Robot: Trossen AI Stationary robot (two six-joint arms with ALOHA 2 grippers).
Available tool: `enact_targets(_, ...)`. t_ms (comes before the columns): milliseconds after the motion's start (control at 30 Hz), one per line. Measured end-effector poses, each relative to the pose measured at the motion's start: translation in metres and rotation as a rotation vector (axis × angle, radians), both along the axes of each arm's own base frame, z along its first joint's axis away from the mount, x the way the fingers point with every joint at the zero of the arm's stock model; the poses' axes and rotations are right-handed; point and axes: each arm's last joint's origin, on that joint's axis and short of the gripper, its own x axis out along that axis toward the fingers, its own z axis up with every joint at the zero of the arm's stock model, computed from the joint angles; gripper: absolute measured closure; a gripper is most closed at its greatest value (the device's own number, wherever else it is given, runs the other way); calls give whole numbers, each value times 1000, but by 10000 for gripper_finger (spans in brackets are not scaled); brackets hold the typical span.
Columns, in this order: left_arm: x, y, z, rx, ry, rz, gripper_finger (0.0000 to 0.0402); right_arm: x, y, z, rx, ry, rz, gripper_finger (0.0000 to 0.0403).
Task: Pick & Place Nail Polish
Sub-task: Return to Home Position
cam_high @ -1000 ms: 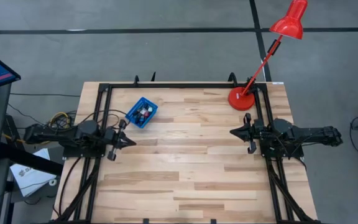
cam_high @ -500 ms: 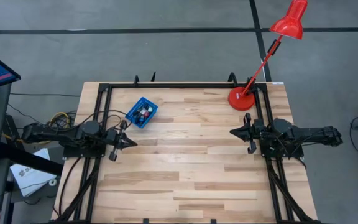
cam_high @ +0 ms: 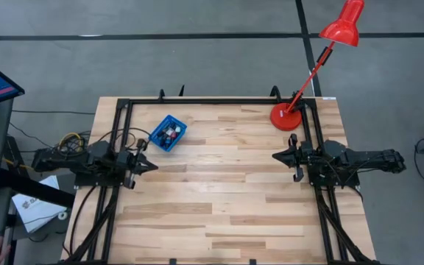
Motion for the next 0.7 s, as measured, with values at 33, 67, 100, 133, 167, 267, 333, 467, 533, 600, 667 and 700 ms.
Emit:
enact_targets(33,0,0,0,0,-1,0,400,0,0,0,0,1,0,403)
enact_targets(67,0,-1,0,0,3,-3,400,0,0,0,0,0,0,403)
enact_targets(100,0,-1,0,0,4,-7,400,0,0,0,0,1,0,403)
enact_targets(133,0,-1,0,0,0,-10,400,0,0,0,0,1,0,403)
enact_targets(167,0,-1,0,0,-4,-11,400,0,0,0,0,0,0,403)
enact_targets(267,0,-1,0,0,-3,-12,400,0,0,0,0,0,0,403)
enact_targets(333,0,-1,0,0,-4,-12,400,0,0,0,0,0,0,403)
enact_targets(467,0,-2,1,-1,-8,-14,400,0,0,0,0,0,0,403)
enact_targets(533,0,-2,1,-1,-9,-17,400,0,0,0,0,0,0,403)
enact_targets(600,0,-2,1,-1,-9,-17,400,0,0,0,0,0,0,403)
enact_targets(667,0,-2,1,-1,-10,-14,400,0,0,0,0,0,0,403)
enact_targets(700,0,-1,1,-1,-10,-10,400,0,0,0,0,0,0,403)
